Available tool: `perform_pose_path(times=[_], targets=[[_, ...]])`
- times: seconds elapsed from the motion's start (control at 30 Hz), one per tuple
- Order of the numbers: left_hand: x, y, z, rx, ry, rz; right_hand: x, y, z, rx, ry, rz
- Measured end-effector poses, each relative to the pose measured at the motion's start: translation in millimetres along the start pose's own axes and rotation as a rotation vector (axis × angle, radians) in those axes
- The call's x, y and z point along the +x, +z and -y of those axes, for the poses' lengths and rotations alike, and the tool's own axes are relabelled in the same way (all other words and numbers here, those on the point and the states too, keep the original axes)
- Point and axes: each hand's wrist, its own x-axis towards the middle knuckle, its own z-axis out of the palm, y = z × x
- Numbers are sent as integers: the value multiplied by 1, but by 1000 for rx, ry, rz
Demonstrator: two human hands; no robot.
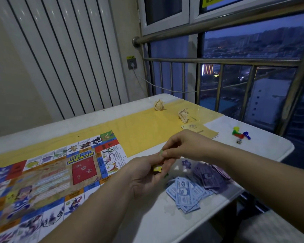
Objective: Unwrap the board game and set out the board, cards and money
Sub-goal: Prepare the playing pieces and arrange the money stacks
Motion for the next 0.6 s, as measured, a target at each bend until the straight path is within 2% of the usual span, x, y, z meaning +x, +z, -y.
perform_pose_path(times=[0.27, 0.37, 0.47, 0.53, 0.6], targets=[[-5, -21, -15, -15, -38, -33, 8, 5, -1, 151, 12, -124], [-8, -30, -22, -58, -17, -39, 8, 8, -2, 33, 63, -47], [-11, -34, -23, -81, -7, -1, 4, 19, 5, -158, -17, -90], [-11, -35, -22, -90, -3, 39, -3, 22, 15, -136, -109, -134], [-10, -34, -20, -74, -11, 108, -14, 30, 24, -105, -187, -68]])
